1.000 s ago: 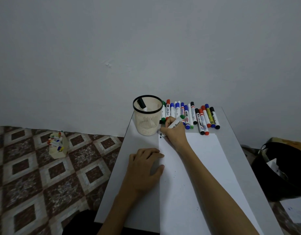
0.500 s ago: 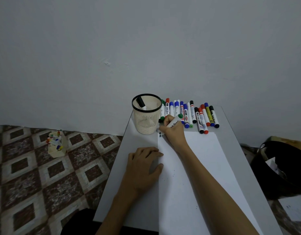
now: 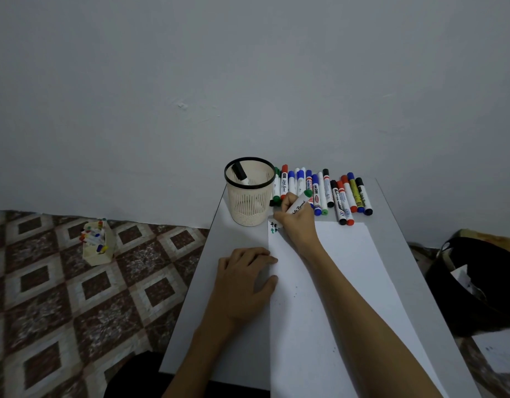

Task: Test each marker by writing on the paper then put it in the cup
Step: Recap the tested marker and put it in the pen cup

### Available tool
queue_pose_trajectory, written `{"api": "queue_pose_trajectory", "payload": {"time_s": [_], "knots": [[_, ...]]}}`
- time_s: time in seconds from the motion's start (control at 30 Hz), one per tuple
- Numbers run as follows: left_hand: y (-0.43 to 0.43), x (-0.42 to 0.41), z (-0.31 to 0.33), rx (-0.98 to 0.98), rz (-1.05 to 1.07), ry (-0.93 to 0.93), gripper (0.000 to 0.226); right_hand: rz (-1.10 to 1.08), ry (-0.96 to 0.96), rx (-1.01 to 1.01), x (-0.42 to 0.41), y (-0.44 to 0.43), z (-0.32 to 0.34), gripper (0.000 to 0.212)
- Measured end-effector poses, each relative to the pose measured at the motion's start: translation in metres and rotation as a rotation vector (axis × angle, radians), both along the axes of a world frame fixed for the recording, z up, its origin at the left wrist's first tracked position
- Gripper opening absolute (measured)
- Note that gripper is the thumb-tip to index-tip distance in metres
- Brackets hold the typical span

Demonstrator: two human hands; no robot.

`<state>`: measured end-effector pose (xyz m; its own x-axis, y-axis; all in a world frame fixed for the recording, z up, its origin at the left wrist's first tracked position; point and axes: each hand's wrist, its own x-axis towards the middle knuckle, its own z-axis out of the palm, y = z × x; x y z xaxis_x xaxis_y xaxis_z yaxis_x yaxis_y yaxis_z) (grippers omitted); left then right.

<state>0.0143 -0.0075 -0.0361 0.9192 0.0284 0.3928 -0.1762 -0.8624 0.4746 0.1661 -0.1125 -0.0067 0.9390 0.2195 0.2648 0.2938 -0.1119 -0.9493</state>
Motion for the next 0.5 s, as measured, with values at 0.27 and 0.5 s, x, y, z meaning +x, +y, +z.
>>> {"api": "queue_pose_trajectory", "payload": {"time_s": [0.27,0.5], "knots": [[0.0001,-0.0007,0.0019,-0.001,-0.003,0.011,0.041,-0.034,0.071,0.06,-0.0003,-0.0015,0.0007,0.03],[0.0001,-0.0003,0.0005,-0.003,-0.005,0.017,0.042,-0.05,0.106,0.055,-0.0017,-0.0007,0.0014,0.031]]}}
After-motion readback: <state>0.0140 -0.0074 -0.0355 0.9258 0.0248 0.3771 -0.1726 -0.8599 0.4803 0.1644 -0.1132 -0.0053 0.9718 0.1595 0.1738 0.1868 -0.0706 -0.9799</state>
